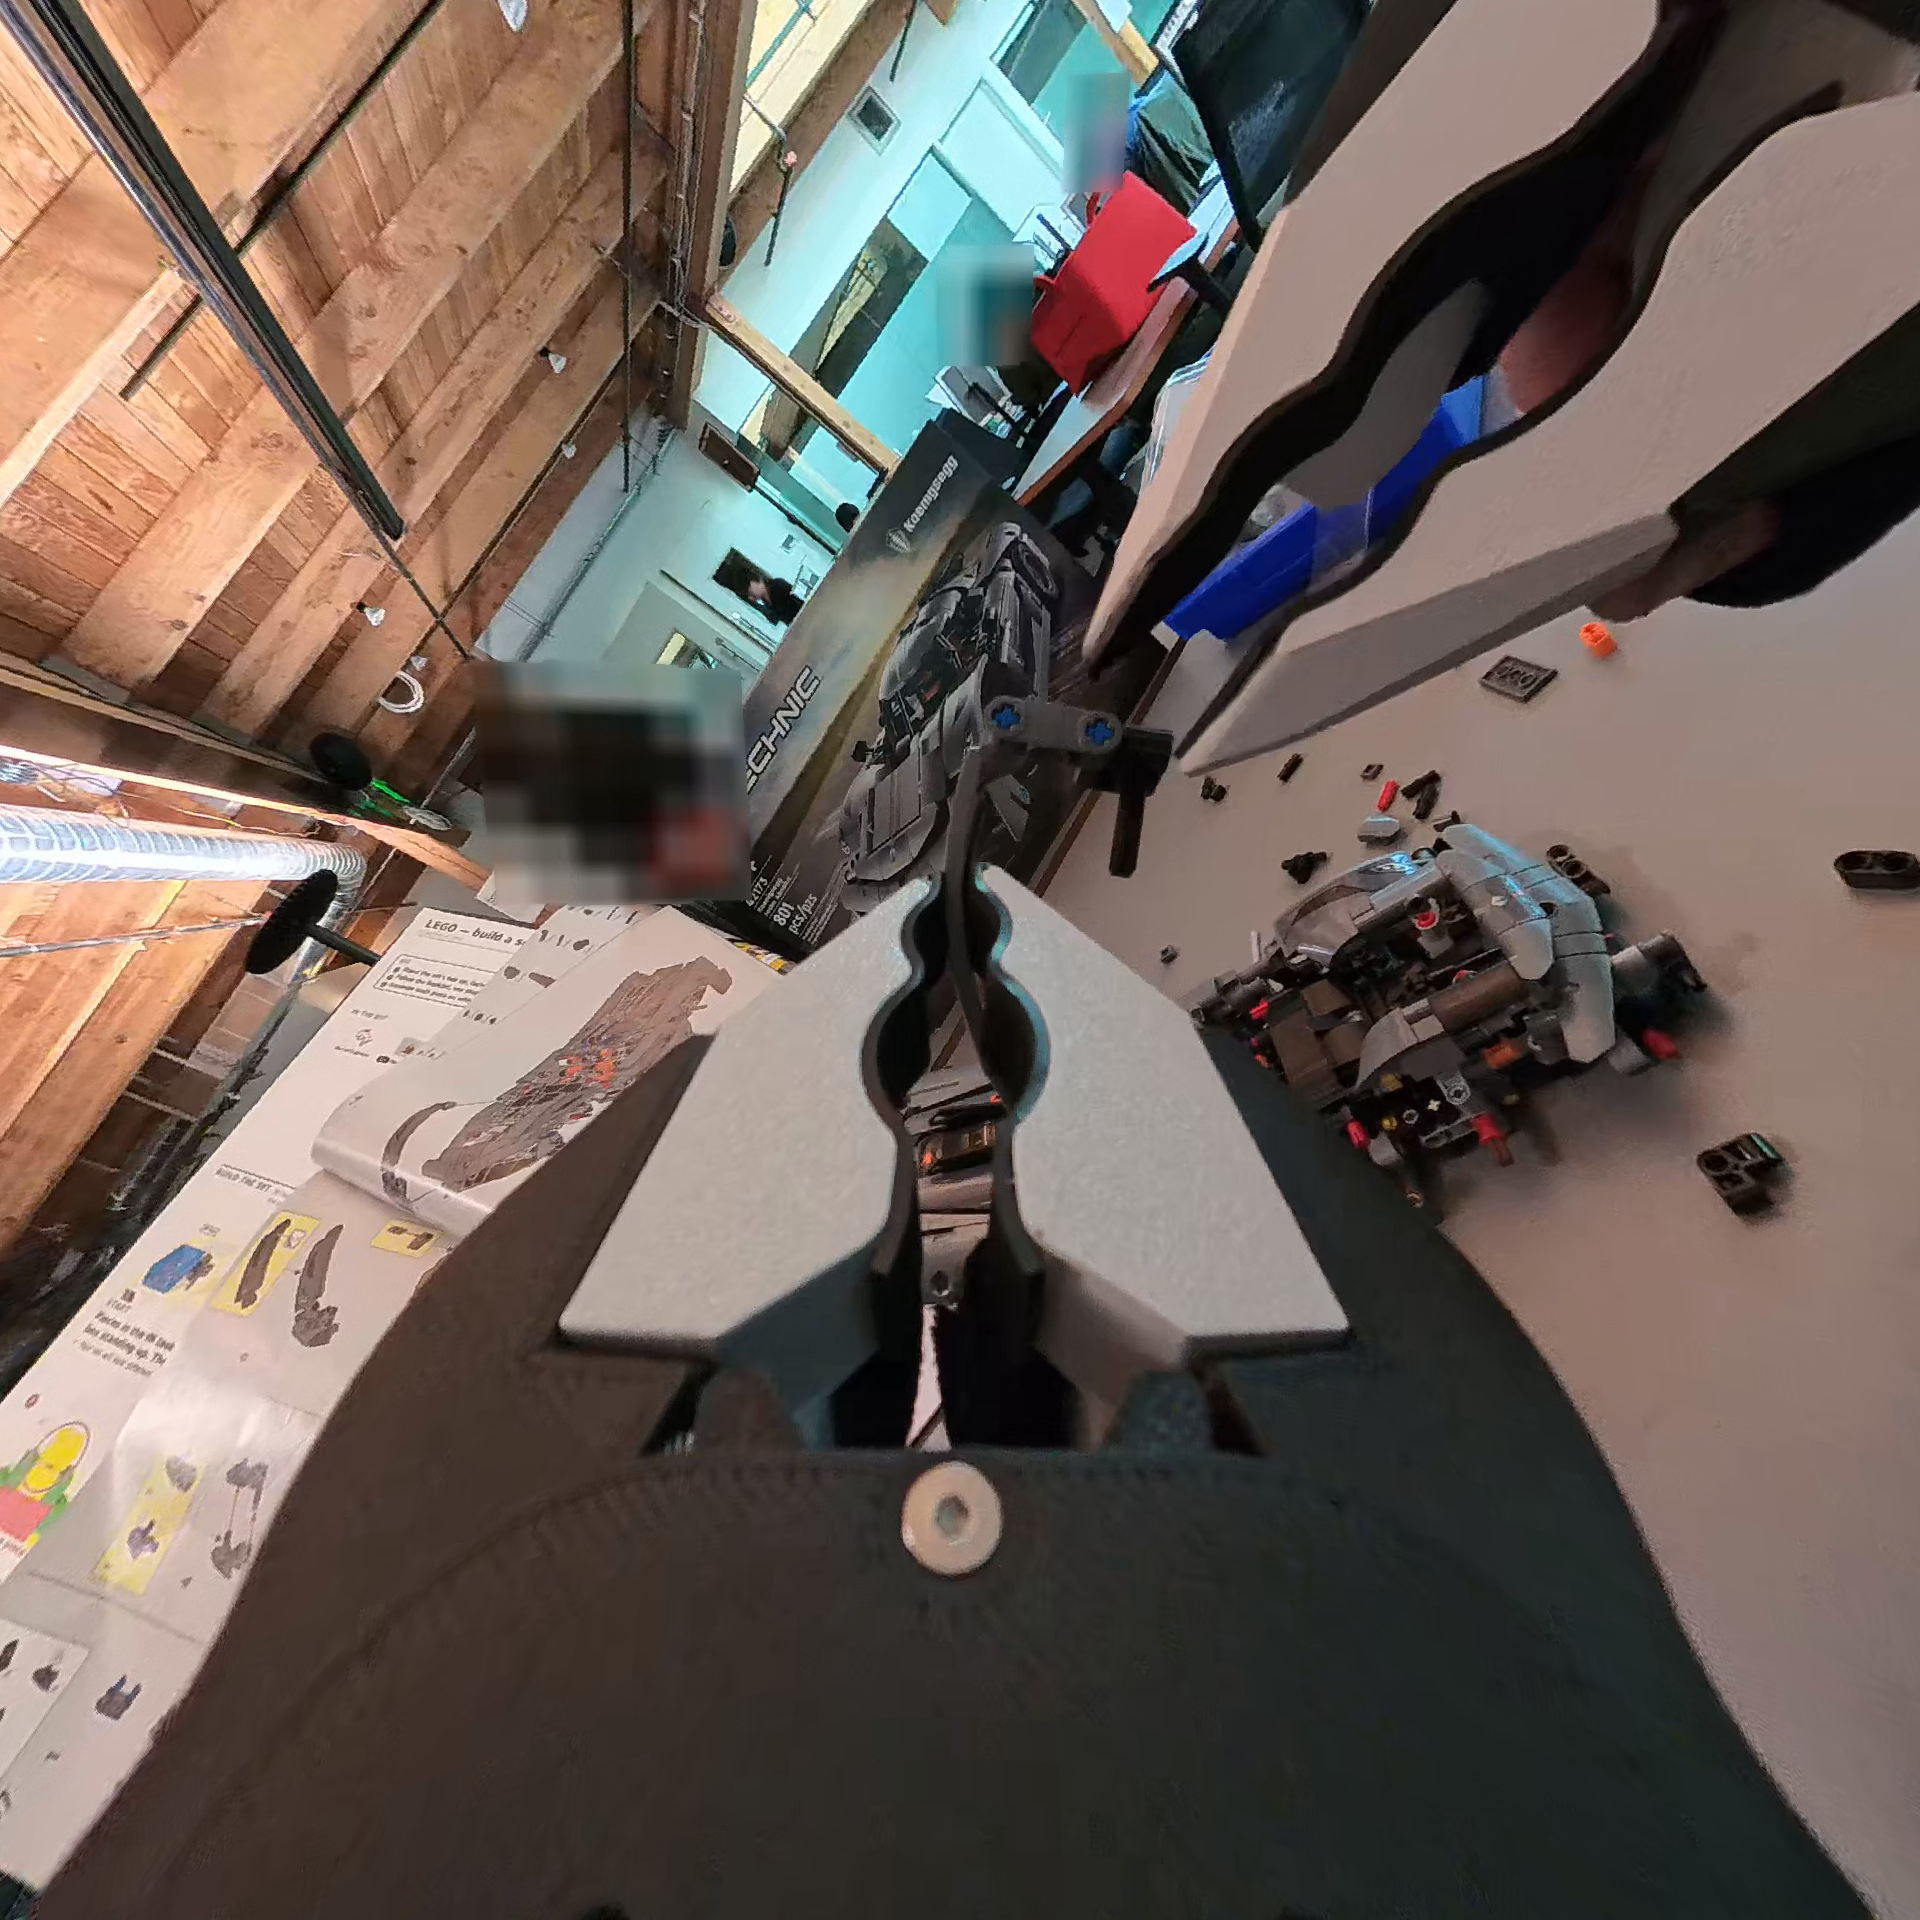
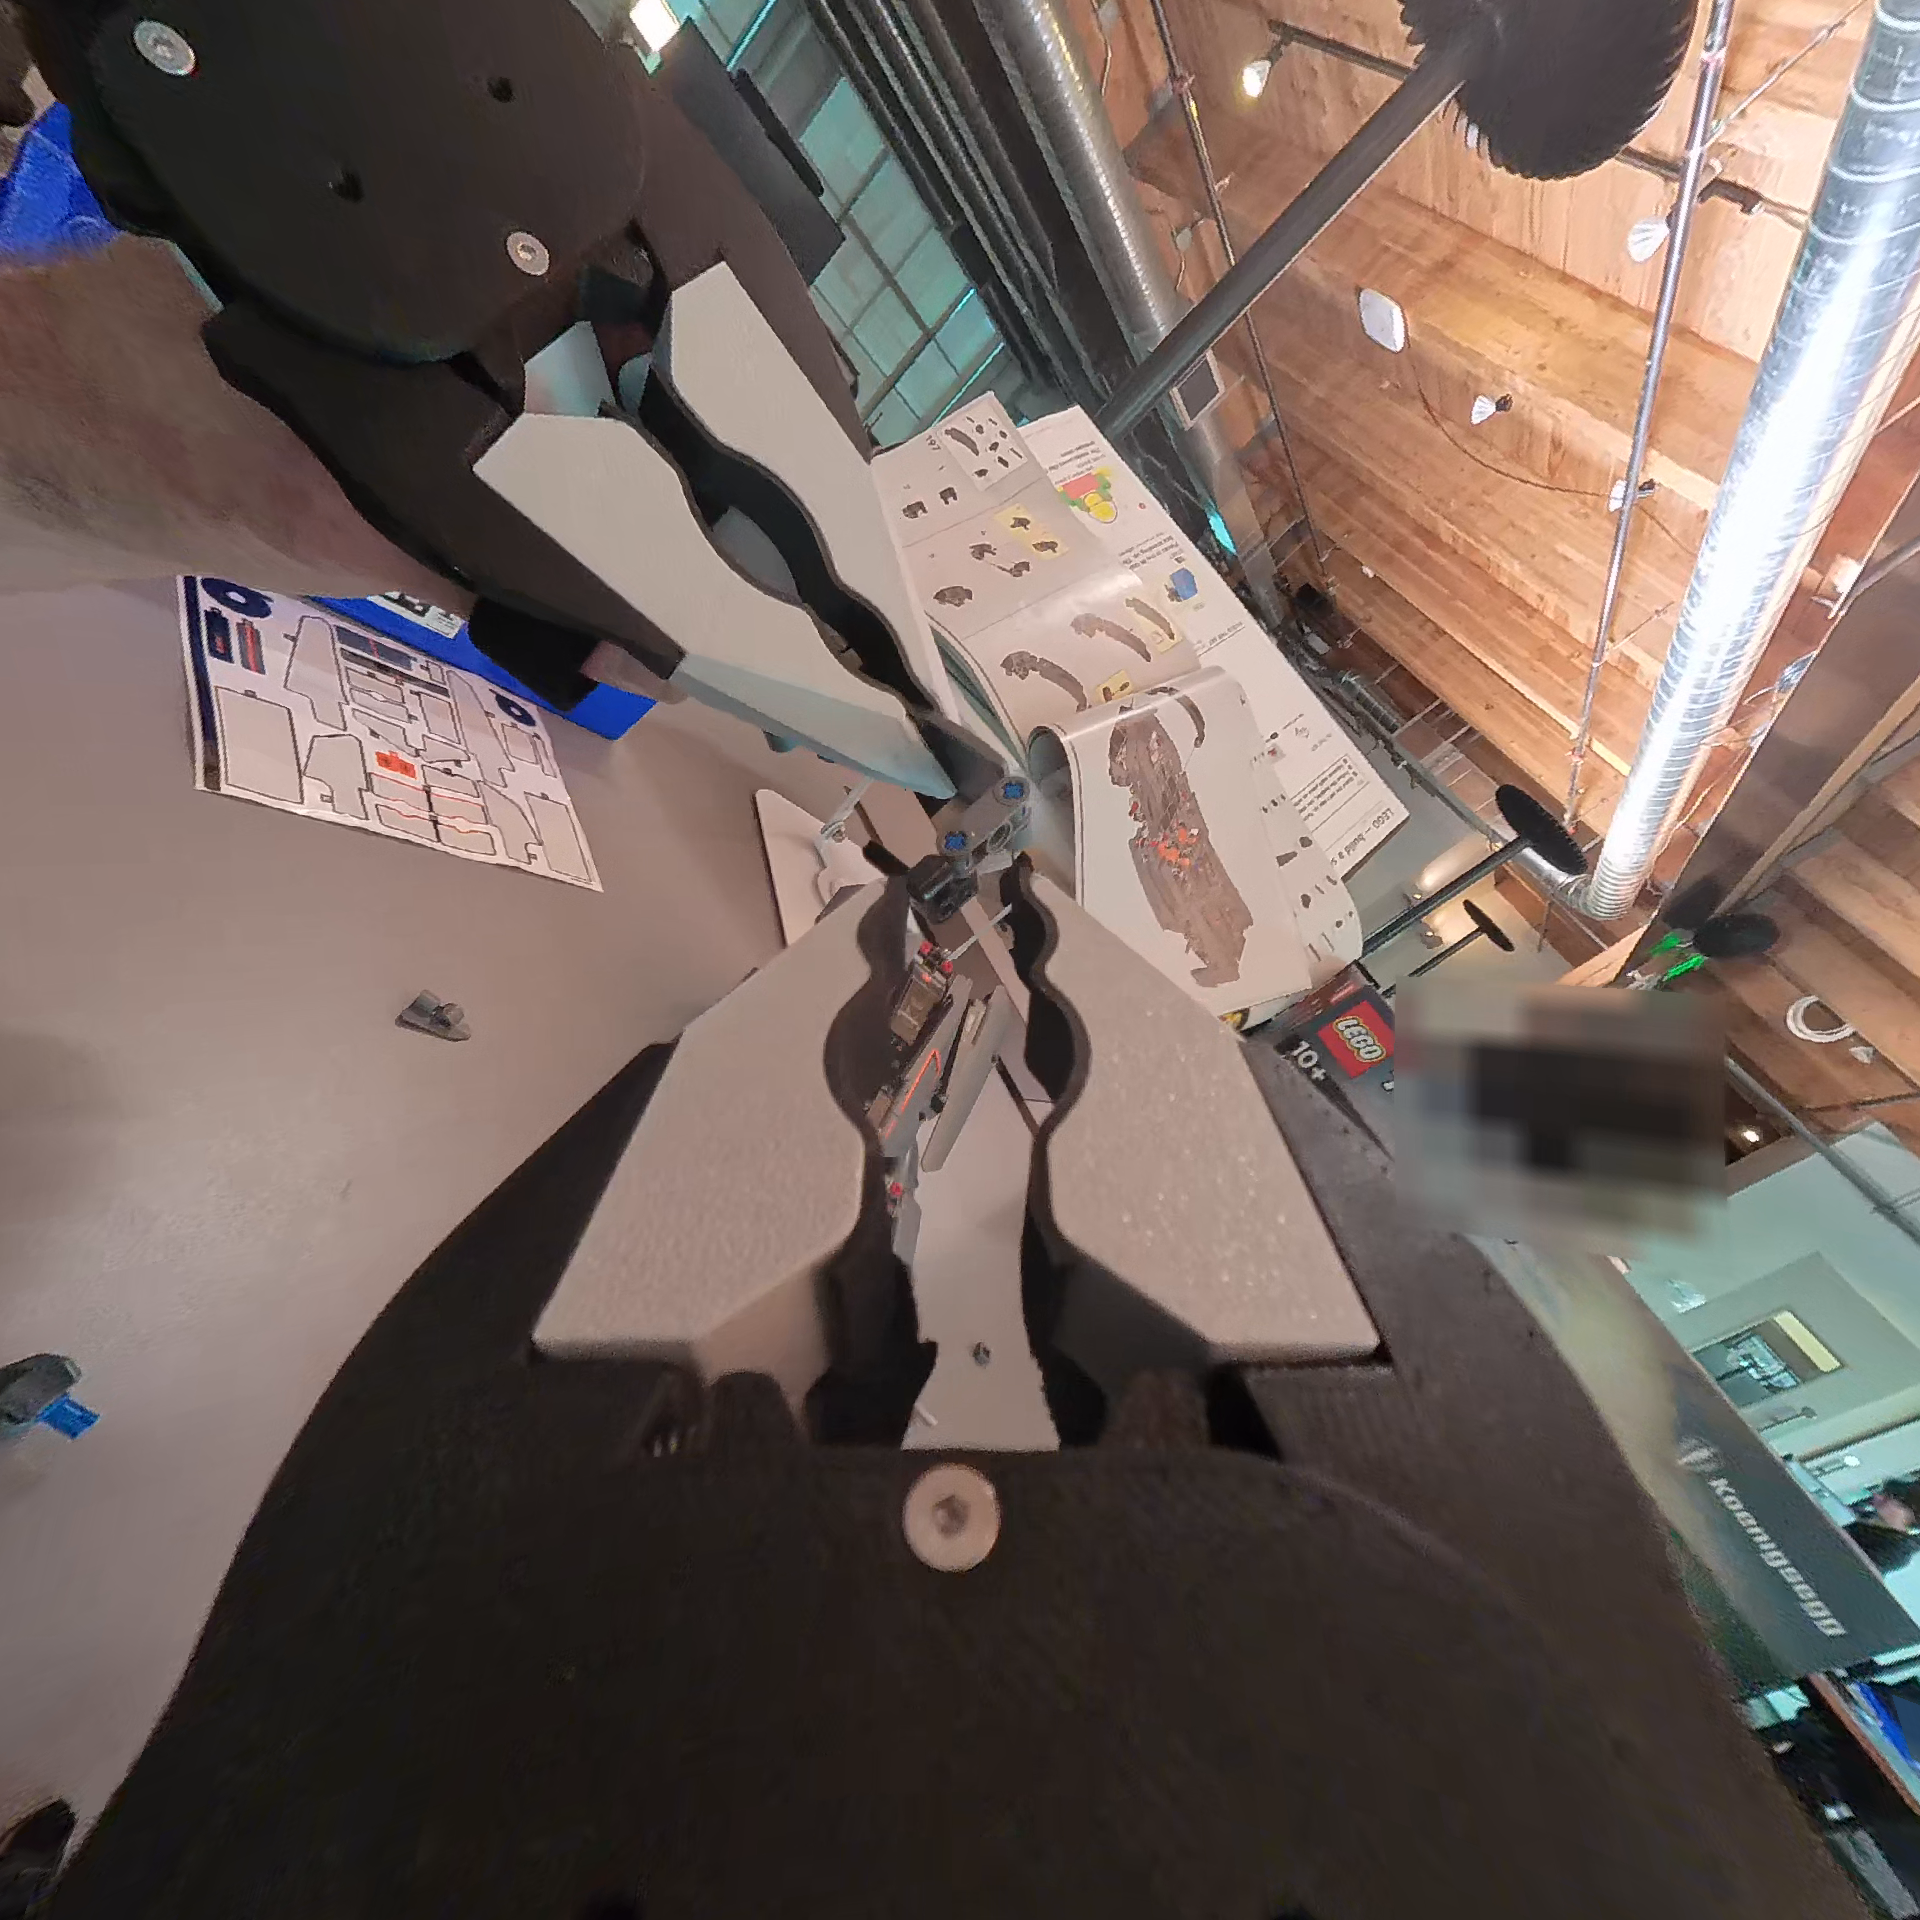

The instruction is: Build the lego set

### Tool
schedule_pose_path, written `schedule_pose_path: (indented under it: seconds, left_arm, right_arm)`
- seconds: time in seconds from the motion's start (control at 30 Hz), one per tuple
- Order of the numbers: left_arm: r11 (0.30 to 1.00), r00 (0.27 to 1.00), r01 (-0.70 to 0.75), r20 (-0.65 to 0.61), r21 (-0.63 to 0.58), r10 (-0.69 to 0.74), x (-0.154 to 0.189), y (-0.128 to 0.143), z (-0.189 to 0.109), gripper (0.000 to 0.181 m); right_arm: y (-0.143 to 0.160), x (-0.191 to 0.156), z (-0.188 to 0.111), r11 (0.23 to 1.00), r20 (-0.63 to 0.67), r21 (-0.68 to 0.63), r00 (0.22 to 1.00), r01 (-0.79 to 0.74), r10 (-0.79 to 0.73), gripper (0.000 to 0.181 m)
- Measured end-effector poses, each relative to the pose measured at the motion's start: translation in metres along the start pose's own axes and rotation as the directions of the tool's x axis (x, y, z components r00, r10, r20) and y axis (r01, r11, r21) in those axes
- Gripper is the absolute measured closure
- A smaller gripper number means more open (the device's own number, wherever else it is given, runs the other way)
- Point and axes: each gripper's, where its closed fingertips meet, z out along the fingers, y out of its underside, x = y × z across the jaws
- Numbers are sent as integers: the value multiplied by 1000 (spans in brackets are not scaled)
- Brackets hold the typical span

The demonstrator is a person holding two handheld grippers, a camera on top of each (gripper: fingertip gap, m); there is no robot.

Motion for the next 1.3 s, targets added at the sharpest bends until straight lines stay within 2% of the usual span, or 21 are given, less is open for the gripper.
schedule_pose_path:
  seconds: [0.43,1.3]
  left_arm:
    - [1000,1000,-15,-7,-1,15,2,9,2,181]
    - [999,999,-42,-3,-6,42,2,20,0,181]
  right_arm:
    - [13,-10,14,999,35,-46,999,-27,29,165]
    - [20,-7,8,994,62,-49,993,-94,97,159]
